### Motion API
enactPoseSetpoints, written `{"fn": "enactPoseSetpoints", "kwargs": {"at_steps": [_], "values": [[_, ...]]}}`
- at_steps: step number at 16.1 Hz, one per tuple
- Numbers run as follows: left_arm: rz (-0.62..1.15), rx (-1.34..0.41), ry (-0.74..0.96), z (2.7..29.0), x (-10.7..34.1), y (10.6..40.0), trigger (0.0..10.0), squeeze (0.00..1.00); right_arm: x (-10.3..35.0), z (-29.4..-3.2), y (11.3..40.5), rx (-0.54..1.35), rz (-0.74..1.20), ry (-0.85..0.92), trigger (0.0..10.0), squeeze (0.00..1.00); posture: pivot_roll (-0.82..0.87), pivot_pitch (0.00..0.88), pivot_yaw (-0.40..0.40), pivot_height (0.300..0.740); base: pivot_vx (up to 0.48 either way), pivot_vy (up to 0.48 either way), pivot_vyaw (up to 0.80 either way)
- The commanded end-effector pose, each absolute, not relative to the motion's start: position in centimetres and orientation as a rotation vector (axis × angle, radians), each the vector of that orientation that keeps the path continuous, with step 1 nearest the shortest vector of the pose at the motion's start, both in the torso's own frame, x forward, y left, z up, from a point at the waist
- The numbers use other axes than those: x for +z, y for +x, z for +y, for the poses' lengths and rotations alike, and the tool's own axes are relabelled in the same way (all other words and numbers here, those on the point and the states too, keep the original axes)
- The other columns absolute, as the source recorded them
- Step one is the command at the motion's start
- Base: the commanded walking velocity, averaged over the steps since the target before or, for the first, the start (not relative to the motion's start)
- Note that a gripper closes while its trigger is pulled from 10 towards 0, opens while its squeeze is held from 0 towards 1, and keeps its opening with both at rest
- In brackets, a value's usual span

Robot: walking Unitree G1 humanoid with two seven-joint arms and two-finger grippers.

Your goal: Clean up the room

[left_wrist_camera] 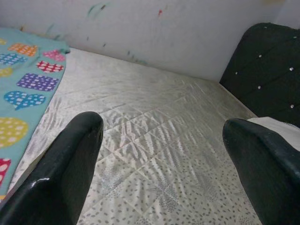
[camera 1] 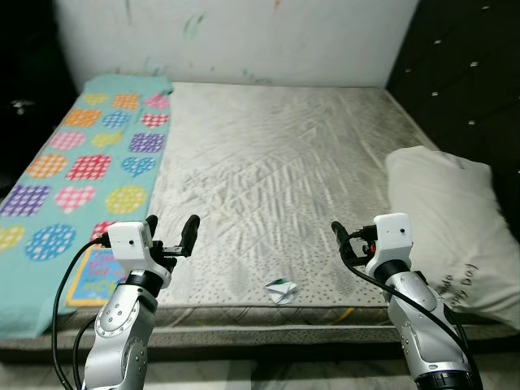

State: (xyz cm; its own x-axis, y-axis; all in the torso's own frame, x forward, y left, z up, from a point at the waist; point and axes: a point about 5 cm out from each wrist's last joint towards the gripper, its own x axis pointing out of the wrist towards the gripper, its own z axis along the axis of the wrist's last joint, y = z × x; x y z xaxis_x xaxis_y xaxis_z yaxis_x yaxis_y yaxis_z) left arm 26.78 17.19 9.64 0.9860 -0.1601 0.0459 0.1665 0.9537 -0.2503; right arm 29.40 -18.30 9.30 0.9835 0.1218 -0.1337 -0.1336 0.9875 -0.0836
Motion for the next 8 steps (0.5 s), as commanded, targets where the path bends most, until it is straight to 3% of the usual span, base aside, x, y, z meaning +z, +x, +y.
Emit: {"fn": "enactPoseSetpoints", "kwargs": {"at_steps": [1,8], "values": [[-0.038,-0.176,-0.256,17.11,9.84,26.80,10.0,0.00,9.39,-18.40,29.50,0.126,0.119,-0.096,10.0,0.00,-0.08,0.000,-0.023,0.740,0.251,0.000,0.00],[-0.038,-0.190,-0.249,17.08,9.83,26.77,10.0,0.00,9.38,-18.42,29.51,0.122,0.116,-0.096,10.0,0.00,-0.08,0.000,-0.019,0.740,0.298,0.000,0.00]]}}
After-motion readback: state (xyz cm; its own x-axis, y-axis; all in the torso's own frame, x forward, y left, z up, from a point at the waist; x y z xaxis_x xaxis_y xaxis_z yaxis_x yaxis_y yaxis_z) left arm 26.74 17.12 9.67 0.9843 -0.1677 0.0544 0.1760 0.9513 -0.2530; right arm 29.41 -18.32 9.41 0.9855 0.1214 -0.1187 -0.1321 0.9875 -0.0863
